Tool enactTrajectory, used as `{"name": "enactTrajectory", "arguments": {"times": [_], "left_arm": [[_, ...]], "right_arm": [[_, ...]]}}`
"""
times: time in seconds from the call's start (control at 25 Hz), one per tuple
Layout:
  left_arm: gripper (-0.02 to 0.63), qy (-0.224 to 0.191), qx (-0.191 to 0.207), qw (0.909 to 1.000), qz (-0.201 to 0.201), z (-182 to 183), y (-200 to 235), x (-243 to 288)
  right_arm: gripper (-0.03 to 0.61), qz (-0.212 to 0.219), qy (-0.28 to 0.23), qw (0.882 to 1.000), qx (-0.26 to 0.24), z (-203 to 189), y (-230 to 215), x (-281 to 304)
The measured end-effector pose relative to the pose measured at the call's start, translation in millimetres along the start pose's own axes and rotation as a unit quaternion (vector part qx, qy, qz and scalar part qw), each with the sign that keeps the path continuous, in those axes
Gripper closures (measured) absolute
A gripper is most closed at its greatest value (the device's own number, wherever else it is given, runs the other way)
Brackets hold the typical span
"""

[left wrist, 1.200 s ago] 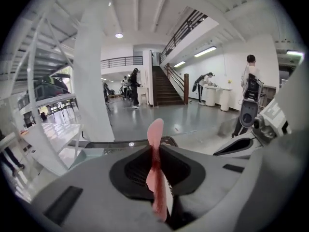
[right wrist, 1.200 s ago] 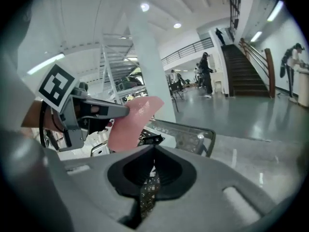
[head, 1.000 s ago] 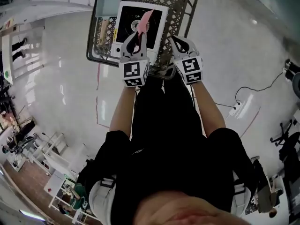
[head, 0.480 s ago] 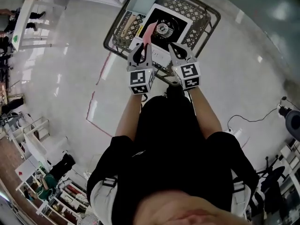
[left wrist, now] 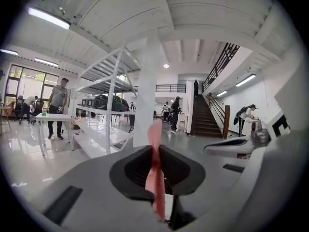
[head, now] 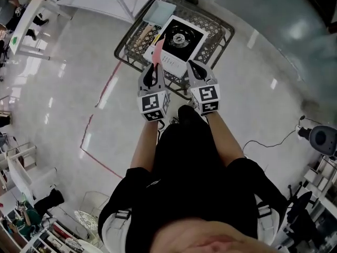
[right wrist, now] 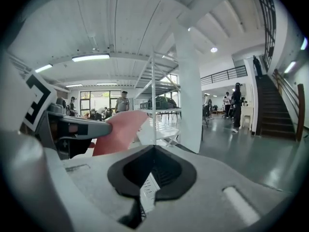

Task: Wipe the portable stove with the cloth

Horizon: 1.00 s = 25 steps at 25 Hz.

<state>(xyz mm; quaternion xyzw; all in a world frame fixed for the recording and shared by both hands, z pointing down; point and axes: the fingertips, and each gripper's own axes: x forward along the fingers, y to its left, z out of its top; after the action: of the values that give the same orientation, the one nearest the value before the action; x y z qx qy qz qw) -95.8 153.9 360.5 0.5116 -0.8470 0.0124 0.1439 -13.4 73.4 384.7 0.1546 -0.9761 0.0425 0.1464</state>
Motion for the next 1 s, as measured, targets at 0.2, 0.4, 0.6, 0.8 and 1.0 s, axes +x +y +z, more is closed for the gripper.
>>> {"name": "enactTrajectory", "arguments": {"times": [0.2, 0.4, 0.6, 0.8, 1.0], "left_arm": [[0.568, -0.035, -0.015, 0.9992, 0.007, 15.8, -9.1, -40.1], [0.566, -0.037, -0.033, 0.9983, 0.032, 13.9, -19.7, -72.4], [0.567, -0.045, -0.024, 0.9979, 0.041, 21.2, -33.0, -67.5], [0.567, -0.065, -0.033, 0.9957, 0.057, 34.3, -45.3, -72.1], [0.566, -0.08, -0.025, 0.9947, 0.061, 34.8, -66.5, -68.4]], "right_arm": [[0.575, -0.017, -0.017, 0.999, -0.02, 14.8, 17.9, -37.3], [0.577, 0.004, -0.041, 0.998, -0.038, 37.9, 37.2, -60.5], [0.577, -0.007, -0.063, 0.996, -0.065, 54.5, 22.9, -74.5], [0.577, 0.011, -0.081, 0.994, -0.073, 71.4, 22.4, -90.8], [0.577, 0.027, -0.086, 0.994, -0.07, 69.1, 5.0, -101.7]]}}
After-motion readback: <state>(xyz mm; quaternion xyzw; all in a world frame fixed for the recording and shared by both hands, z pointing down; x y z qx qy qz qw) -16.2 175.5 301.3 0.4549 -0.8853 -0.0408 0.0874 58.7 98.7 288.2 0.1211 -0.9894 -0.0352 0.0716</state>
